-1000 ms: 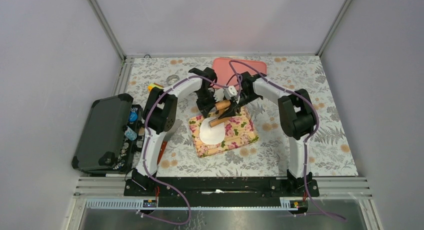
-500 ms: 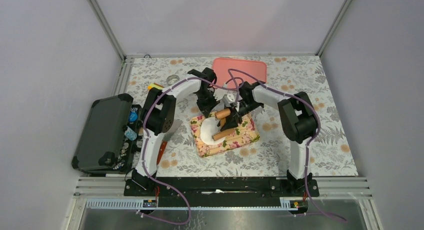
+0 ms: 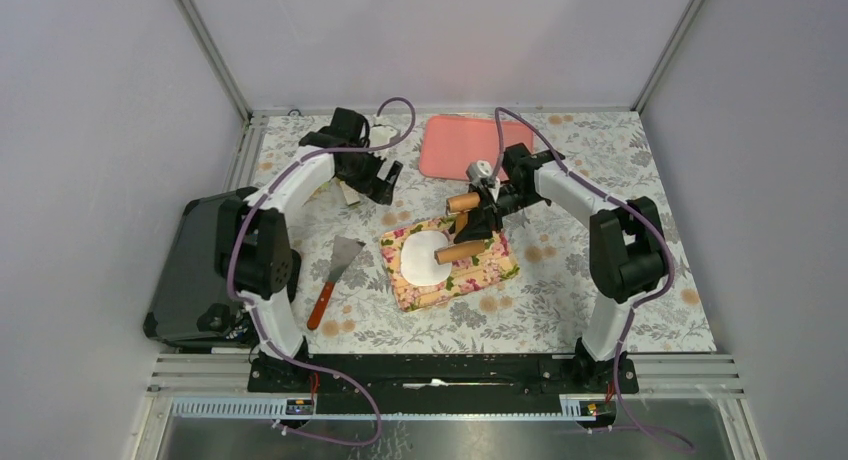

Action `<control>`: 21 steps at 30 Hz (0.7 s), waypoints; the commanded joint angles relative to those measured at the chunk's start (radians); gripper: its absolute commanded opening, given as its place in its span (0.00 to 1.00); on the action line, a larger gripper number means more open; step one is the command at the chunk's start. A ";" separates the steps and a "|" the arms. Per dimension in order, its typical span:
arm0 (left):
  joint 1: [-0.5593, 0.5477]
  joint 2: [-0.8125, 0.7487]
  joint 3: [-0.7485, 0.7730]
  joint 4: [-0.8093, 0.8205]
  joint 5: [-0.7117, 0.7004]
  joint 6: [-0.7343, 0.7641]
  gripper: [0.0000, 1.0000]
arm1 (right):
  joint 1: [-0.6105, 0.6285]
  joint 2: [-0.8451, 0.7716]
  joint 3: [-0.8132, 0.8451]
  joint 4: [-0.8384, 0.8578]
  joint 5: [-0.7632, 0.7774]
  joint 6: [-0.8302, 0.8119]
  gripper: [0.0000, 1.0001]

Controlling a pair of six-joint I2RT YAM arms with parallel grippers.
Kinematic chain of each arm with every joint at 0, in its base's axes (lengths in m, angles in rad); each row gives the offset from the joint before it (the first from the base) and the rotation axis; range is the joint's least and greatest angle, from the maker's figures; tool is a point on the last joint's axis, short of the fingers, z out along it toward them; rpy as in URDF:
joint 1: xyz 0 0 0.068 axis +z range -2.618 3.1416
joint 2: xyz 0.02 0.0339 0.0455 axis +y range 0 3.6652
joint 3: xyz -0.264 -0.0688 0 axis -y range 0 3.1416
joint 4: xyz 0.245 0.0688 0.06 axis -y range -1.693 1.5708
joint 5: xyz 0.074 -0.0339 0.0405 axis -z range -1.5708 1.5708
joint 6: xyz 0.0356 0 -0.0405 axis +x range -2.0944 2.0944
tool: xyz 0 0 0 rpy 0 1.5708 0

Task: Roll out the dumpling wrappers from the dough
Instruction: Flatten out the dough on the work surface.

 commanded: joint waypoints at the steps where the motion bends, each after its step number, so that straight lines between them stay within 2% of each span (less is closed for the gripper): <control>1: 0.011 -0.109 -0.189 0.047 -0.062 -0.190 0.99 | -0.001 -0.029 0.090 0.038 0.018 0.419 0.00; 3: 0.012 -0.139 -0.280 0.073 -0.067 -0.233 0.99 | -0.001 -0.038 0.106 0.144 0.098 0.703 0.00; 5: 0.012 -0.157 -0.334 0.095 -0.075 -0.279 0.97 | -0.001 -0.095 0.044 0.391 0.309 1.105 0.00; 6: 0.012 -0.163 -0.351 0.106 -0.073 -0.292 0.97 | 0.000 -0.114 0.022 0.485 0.370 1.216 0.00; 8: 0.011 -0.171 -0.362 0.122 -0.103 -0.331 0.95 | -0.001 -0.200 -0.052 0.626 0.503 1.307 0.00; 10: 0.012 -0.161 -0.349 0.126 -0.134 -0.369 0.94 | -0.001 -0.288 -0.170 0.860 0.610 1.374 0.00; 13: 0.012 -0.133 -0.321 0.122 -0.120 -0.410 0.91 | -0.001 -0.407 -0.370 1.234 0.654 1.485 0.00; 15: 0.011 -0.108 -0.308 0.119 -0.095 -0.438 0.87 | -0.001 -0.445 -0.470 1.413 0.672 1.570 0.00; 21: 0.002 -0.006 -0.281 0.115 -0.013 -0.477 0.82 | -0.002 -0.435 -0.572 1.612 0.702 1.635 0.00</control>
